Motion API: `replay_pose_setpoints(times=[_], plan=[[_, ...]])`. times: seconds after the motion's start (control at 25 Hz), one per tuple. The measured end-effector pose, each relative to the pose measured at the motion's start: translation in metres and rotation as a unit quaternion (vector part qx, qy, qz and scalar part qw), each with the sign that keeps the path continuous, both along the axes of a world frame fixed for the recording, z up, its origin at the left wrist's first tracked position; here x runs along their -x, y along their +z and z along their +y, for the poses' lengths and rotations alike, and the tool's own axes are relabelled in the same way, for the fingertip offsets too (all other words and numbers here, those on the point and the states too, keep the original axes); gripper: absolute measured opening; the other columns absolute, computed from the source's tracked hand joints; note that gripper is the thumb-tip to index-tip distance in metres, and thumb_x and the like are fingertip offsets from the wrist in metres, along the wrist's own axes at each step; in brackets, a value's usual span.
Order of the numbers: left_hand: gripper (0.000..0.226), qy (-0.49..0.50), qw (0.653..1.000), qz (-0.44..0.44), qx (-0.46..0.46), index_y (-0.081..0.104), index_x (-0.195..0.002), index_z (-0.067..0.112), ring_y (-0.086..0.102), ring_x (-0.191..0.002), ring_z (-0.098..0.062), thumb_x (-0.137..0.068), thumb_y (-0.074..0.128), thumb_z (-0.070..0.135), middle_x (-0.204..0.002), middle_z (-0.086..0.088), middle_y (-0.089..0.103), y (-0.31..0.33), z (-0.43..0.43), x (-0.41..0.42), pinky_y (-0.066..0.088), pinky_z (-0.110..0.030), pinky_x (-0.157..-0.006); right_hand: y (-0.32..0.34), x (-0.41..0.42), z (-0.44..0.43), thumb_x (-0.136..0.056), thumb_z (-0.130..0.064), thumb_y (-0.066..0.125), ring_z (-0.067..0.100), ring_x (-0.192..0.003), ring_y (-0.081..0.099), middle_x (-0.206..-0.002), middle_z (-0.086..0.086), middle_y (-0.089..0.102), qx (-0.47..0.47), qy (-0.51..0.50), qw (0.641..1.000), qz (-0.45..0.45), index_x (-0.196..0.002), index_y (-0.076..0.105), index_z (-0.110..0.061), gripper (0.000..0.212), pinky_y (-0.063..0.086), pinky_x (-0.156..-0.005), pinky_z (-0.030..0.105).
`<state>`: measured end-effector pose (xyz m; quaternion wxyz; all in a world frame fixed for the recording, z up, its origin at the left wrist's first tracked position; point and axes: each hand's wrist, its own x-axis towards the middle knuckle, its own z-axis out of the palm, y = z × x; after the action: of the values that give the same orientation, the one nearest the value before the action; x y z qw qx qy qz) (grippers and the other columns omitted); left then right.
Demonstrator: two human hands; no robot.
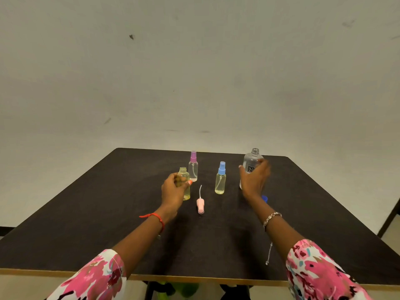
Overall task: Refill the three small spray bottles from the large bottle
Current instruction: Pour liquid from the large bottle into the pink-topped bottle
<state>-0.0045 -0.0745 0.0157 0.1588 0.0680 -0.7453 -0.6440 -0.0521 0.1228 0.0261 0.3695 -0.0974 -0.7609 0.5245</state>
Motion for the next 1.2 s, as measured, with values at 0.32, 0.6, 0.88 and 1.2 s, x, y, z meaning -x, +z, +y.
replay_pose_setpoints(times=[0.32, 0.6, 0.88, 1.2], plan=[[0.042, -0.033, 0.999, 0.021, -0.026, 0.053, -0.119, 0.008, 0.055, -0.102, -0.014, -0.080, 0.067, 0.011, -0.119, -0.009, 0.060, 0.009, 0.005, 0.006, 0.049, -0.025, -0.080, 0.003, 0.054, 0.045, -0.064, -0.018, 0.082, 0.033, -0.124, 0.045, -0.134, 0.015, 0.046, 0.094, 0.090, 0.979, -0.157, -0.131, 0.033, -0.005, 0.084, 0.040, -0.102, 0.046], [0.051, -0.050, 0.998, 0.029, -0.026, 0.052, -0.126, 0.009, 0.057, -0.101, -0.015, -0.078, 0.069, 0.009, -0.120, -0.011, 0.061, 0.014, 0.004, 0.006, 0.050, -0.024, -0.080, 0.028, 0.040, 0.042, -0.059, -0.012, 0.083, 0.028, -0.113, 0.053, -0.125, 0.012, 0.053, 0.060, 0.082, 0.994, -0.032, -0.122, 0.046, -0.011, 0.073, 0.047, -0.093, 0.038], [0.053, -0.049, 0.996, 0.052, -0.048, 0.055, -0.123, 0.003, 0.061, -0.103, -0.018, -0.073, 0.073, 0.008, -0.118, -0.013, 0.064, 0.036, 0.008, -0.004, 0.051, -0.029, -0.085, 0.088, 0.004, 0.009, -0.055, -0.014, 0.082, 0.025, -0.105, 0.055, -0.118, 0.008, 0.053, -0.186, 0.137, 0.970, 0.075, -0.121, 0.052, -0.018, 0.073, 0.044, -0.094, 0.049], [0.053, -0.074, 0.991, 0.084, -0.072, 0.057, -0.121, 0.001, 0.063, -0.102, -0.021, -0.071, 0.075, 0.008, -0.116, -0.013, 0.065, 0.064, 0.007, -0.021, 0.052, -0.033, -0.088, 0.112, -0.028, -0.017, -0.053, -0.021, 0.075, 0.027, -0.104, 0.056, -0.115, 0.009, 0.058, -0.323, 0.170, 0.925, 0.109, -0.120, 0.055, -0.016, 0.070, 0.039, -0.094, 0.046]])
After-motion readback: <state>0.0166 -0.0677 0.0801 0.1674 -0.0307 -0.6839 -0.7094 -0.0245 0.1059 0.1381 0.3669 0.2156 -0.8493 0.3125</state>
